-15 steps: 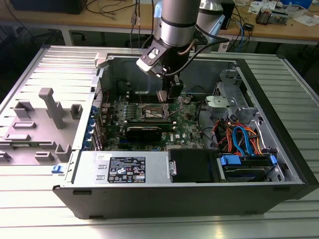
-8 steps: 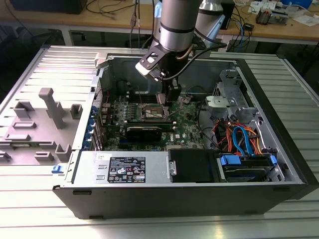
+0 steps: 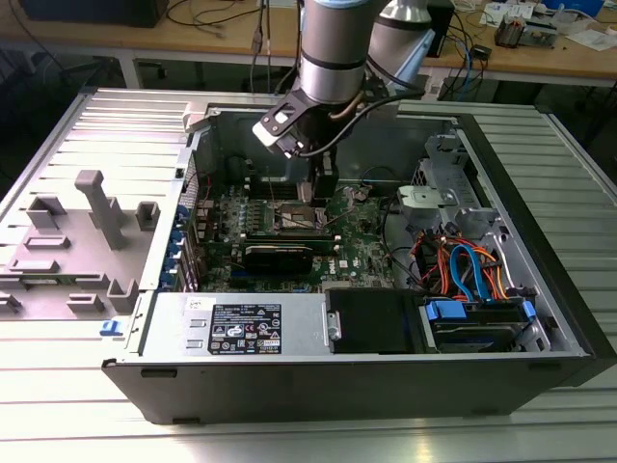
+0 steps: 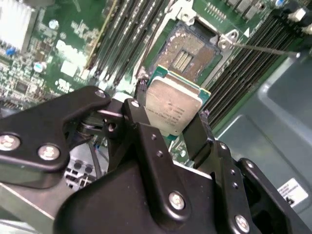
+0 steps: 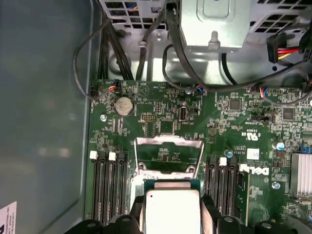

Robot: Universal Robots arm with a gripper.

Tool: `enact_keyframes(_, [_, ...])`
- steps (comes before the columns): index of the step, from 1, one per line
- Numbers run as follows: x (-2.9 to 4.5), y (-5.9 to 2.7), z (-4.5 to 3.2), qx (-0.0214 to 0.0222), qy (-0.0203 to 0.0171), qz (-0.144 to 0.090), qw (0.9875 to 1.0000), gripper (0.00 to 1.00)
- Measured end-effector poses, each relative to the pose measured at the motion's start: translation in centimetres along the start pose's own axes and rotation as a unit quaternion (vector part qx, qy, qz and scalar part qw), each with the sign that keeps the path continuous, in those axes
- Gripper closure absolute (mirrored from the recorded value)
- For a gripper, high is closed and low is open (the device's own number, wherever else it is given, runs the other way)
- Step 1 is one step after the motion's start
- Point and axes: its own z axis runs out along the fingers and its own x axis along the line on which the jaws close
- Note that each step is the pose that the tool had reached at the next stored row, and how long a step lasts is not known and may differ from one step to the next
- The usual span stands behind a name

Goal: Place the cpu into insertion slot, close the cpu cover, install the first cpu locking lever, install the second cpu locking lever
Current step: 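Place the cpu into insertion slot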

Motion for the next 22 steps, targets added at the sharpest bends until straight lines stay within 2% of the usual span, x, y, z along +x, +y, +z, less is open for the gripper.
enact_keyframes(5, [0.25,-0.39,1.25,-0.0005,0.0003,0.026,0.9997,0.45])
enact_keyframes(7, [0.34,-1.08,1.66,-0.0013,0.0002,0.026,0.9997,0.45])
enact_keyframes(9, [0.42,-1.72,2.00,-0.0032,0.0002,0.026,0.9997,0.45])
enact_keyframes(13, [0.75,-2.46,2.58,-0.0073,-0.0005,0.026,0.9996,0.45])
enact_keyframes(15, [1.00,-2.53,2.73,-0.0099,-0.0031,0.025,0.9996,0.45])
enact_keyframes(19, [1.04,-2.73,3.20,-0.0187,-0.0040,0.024,0.9995,0.45])
enact_keyframes(22, [1.03,-2.89,3.60,-0.0194,-0.0040,0.025,0.9995,0.45])
